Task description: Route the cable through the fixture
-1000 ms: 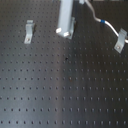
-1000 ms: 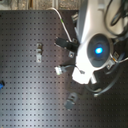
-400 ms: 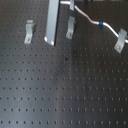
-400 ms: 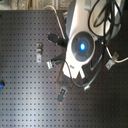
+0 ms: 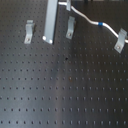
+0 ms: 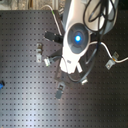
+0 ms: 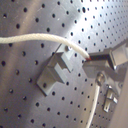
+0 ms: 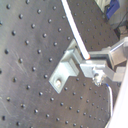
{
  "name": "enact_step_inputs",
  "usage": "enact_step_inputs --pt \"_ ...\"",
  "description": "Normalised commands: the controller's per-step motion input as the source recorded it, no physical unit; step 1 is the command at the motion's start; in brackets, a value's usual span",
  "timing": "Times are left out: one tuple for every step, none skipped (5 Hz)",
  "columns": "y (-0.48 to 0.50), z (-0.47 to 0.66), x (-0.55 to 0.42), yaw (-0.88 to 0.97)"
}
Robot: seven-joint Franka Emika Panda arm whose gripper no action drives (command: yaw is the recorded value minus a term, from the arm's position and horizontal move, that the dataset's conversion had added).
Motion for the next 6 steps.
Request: enact_step_inputs --pt "0.084 0.04 -0.227 0.46" --pt "-0.031 0.08 -0.120 0.28" --pt "-0.263 0.00 0.004 -0.27" --pt "-0.061 -0.01 -0.032 -0.13" --pt "-0.011 0.36 -0.158 -0.09" --pt "0.000 0.03 0.001 0.00"
